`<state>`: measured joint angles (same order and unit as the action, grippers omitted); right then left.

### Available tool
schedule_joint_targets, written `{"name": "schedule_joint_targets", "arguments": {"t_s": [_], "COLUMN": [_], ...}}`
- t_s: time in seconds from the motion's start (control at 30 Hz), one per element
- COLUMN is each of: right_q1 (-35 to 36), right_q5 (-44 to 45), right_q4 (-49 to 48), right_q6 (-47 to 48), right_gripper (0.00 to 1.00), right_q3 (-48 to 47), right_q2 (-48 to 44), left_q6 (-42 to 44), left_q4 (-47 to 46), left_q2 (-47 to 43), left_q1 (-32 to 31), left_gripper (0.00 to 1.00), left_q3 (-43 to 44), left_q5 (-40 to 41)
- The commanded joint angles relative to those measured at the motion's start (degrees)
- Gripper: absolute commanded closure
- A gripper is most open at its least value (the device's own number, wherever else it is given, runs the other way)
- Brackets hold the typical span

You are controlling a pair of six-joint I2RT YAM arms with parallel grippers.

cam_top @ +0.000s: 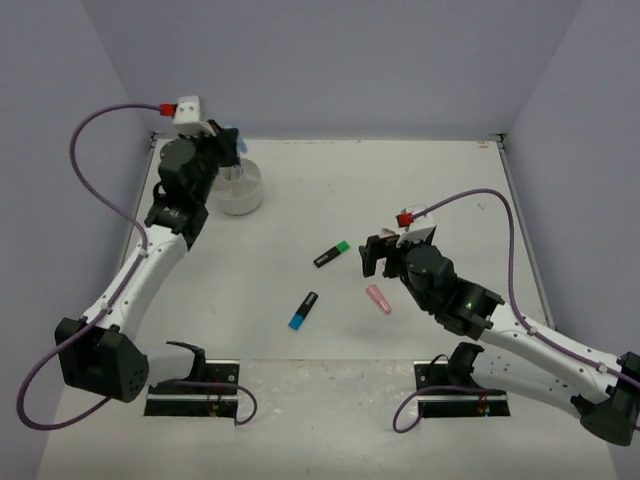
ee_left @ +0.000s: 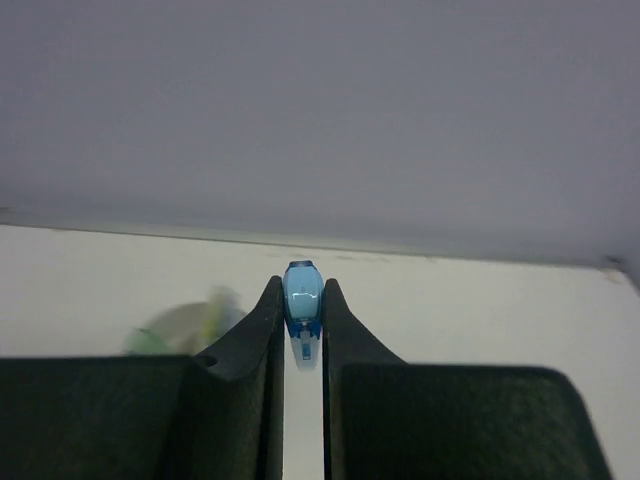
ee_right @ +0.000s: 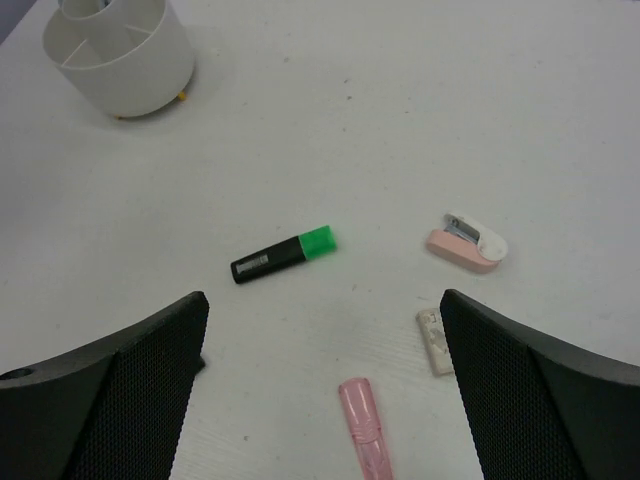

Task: Sort the stationery into containers
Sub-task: Place the stationery in the storage box.

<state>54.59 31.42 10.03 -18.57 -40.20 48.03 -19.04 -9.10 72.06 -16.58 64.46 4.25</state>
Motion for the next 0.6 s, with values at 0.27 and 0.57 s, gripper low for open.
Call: {"name": "schedule_joint_targets", "arguments": {"t_s": [0.27, 0.57], "right_q1": [-2.73, -2.79], "right_q5": [-0.39, -0.9], "right_q4": [-1.15, -0.98], "right_q6": [-2.18, -2.61], "right_gripper": [0.01, 0.01], "right_q3": [0.83, 1.07], "right_q2": [1.55, 1.68], "left_q6": [3.43, -0.06], "left_q4": [-9.14, -17.05], "left_q2": [24.42, 31.66], "left_q1": [22.47, 22.73], "left_gripper": [1.0, 1.0], "left_q3": [13.26, 8.66], "left_q5": [-19.07, -20.77]}}
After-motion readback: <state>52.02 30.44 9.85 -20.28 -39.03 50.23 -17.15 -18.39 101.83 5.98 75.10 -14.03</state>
